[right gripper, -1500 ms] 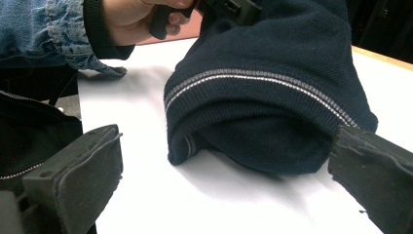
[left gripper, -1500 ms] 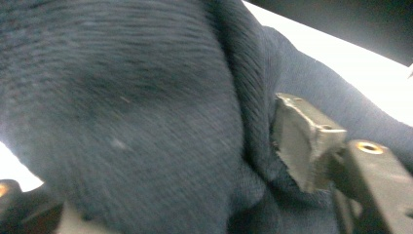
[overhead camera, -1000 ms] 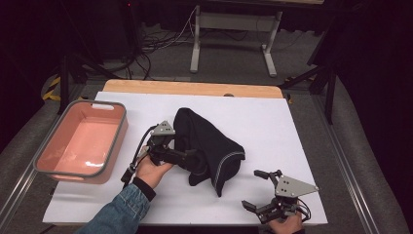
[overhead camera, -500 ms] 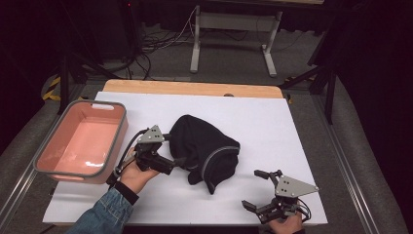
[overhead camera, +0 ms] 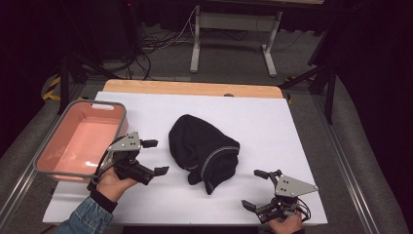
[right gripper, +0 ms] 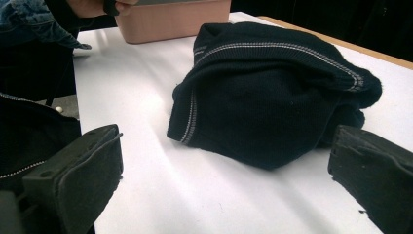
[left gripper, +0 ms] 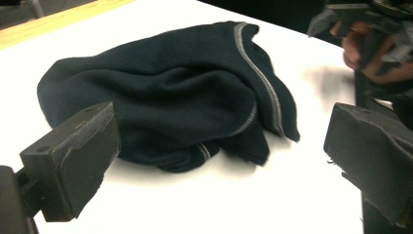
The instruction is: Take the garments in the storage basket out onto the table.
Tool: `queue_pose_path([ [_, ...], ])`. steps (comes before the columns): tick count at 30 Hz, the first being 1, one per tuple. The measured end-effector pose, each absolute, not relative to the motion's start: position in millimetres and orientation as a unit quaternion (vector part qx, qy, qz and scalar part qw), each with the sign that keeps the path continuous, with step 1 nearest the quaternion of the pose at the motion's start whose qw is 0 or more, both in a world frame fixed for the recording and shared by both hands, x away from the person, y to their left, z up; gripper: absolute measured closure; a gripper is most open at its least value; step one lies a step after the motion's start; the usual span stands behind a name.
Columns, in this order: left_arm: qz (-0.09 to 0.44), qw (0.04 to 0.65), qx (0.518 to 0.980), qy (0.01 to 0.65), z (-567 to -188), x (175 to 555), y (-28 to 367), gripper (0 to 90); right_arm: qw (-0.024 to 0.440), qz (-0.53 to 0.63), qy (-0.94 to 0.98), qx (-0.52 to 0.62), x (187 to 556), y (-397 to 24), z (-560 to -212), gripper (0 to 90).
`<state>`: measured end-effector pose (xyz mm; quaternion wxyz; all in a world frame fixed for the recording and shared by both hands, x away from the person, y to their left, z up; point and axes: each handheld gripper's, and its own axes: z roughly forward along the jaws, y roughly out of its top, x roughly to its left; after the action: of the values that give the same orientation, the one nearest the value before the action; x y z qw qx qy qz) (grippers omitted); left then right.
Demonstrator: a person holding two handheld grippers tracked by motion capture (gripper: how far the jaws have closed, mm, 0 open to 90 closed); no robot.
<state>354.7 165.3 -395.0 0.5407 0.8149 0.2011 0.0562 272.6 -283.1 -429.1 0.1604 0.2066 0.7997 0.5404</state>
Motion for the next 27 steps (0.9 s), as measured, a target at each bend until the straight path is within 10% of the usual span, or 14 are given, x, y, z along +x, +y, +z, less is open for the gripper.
queue_pose_path([
  [27,0.044,0.564,0.791,0.234,-447,327,207,0.5,0.157,0.539,0.801,0.207,273,-283,-430,0.2],
])
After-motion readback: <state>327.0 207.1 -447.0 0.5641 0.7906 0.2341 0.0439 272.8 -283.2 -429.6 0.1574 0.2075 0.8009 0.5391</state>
